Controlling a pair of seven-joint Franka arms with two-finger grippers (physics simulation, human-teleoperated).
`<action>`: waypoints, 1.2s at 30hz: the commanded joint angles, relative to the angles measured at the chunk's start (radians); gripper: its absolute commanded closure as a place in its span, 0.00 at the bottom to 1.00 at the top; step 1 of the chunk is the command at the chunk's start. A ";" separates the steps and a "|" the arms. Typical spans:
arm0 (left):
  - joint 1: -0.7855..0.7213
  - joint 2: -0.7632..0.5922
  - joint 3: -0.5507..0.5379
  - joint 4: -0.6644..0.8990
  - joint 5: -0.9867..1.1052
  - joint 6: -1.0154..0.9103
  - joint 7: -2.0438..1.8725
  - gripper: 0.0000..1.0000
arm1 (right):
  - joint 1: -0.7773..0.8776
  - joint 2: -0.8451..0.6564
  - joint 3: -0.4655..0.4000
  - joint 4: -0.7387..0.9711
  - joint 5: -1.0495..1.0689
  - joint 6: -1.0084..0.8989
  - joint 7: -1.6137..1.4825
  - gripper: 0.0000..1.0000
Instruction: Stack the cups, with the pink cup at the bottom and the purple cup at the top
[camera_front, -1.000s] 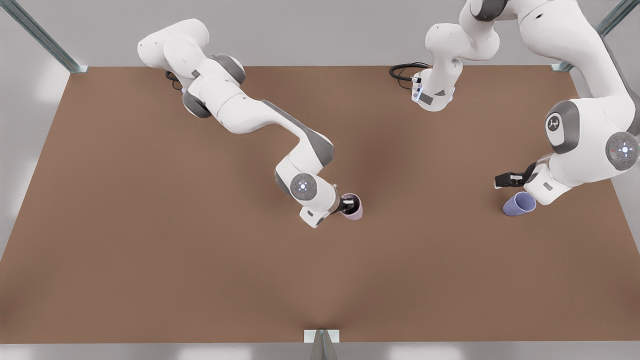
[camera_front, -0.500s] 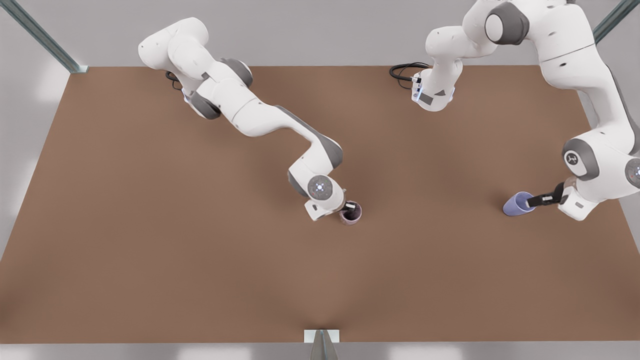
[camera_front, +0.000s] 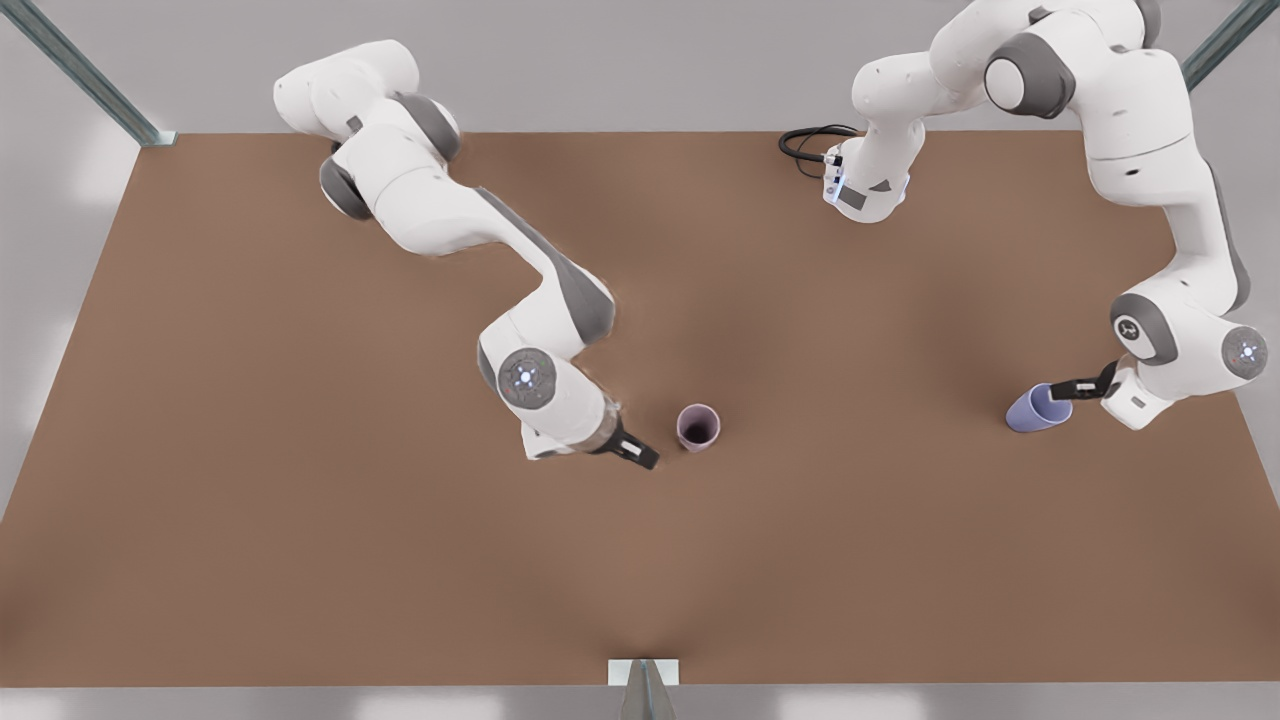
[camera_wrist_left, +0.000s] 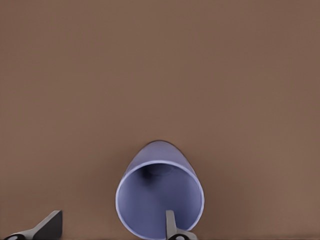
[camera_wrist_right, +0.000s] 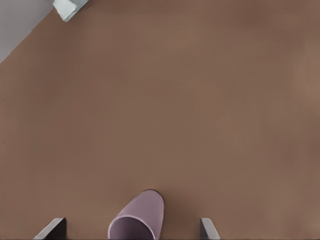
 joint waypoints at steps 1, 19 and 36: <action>0.001 0.001 0.000 -0.005 0.002 0.053 0.217 0.00 | -0.129 -0.228 -0.002 -0.204 -0.053 -0.207 -0.322 0.00; 0.002 0.050 -0.008 -0.026 -0.021 0.107 0.161 0.65 | -0.556 -0.414 0.009 -0.349 -0.201 -0.286 -1.695 0.00; -0.082 -0.076 -0.072 0.046 -0.039 -0.016 -0.013 0.79 | -0.515 -0.408 -0.002 -0.347 -0.166 -0.336 -0.952 0.00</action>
